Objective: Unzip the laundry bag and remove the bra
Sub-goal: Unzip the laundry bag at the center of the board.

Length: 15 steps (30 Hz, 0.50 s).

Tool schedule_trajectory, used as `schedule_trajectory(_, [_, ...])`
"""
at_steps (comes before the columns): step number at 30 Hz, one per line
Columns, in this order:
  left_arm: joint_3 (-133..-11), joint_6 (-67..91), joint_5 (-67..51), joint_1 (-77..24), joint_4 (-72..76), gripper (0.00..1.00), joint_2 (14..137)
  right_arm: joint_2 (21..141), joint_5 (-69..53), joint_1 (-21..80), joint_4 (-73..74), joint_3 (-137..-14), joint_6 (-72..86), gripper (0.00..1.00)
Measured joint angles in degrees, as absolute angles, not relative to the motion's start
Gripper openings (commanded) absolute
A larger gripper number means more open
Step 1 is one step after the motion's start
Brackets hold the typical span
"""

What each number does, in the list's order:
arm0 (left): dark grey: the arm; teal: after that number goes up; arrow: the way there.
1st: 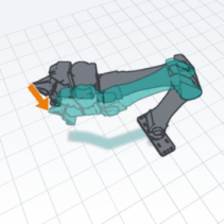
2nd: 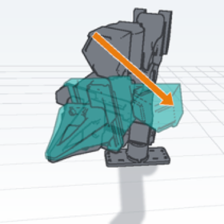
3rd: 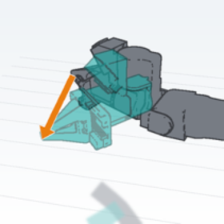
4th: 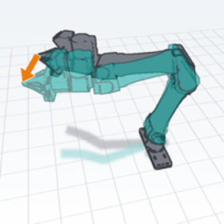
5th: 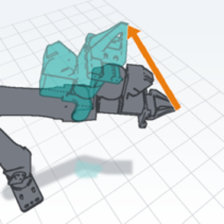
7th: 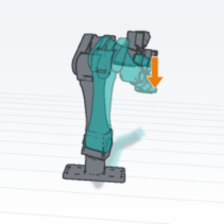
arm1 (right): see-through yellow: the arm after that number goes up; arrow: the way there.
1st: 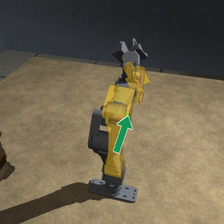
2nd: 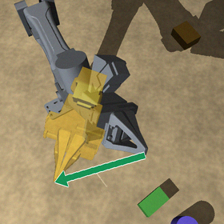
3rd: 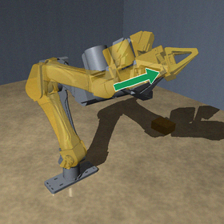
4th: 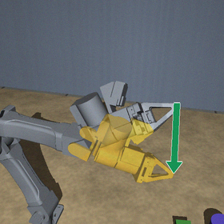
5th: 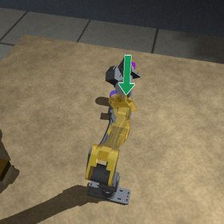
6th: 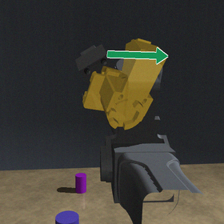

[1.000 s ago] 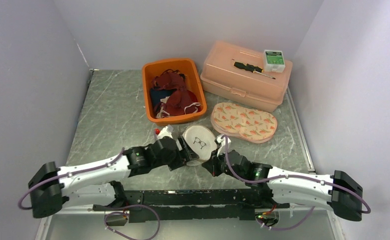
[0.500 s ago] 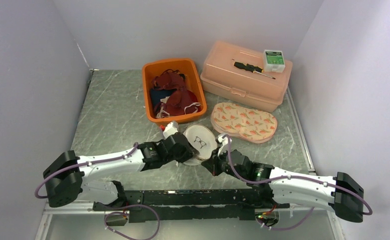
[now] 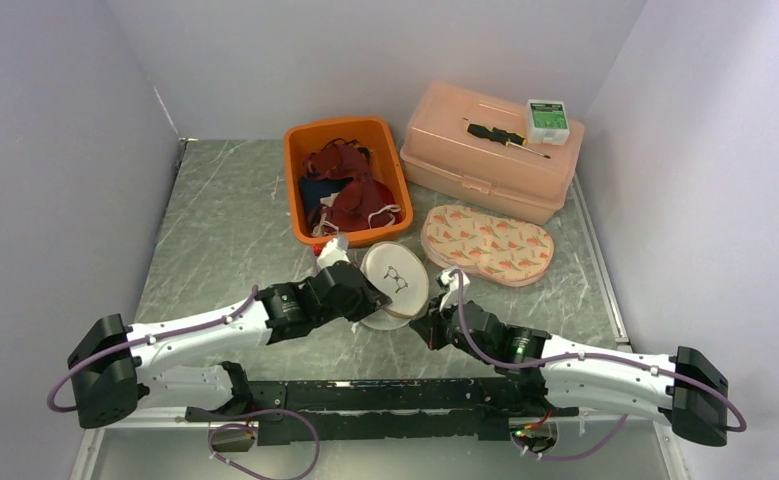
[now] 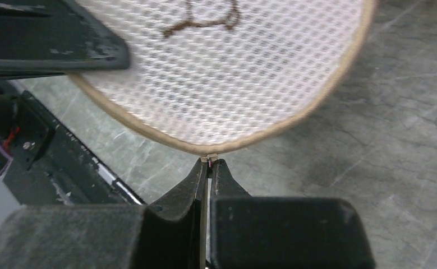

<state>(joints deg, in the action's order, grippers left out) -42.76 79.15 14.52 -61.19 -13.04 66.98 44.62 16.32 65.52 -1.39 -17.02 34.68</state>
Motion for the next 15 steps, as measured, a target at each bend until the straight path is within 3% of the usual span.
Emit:
schedule_trajectory(8, [-41.36,73.76,7.94,-57.87,-12.56,0.03,65.76,44.75,22.74,64.16,2.13,-17.10,36.32,0.00])
schedule_trajectory(15, [-41.74,63.13,-1.13,-52.10,-11.53,0.03,65.08,32.62,20.14,64.38,3.66,-17.15,28.23,0.00])
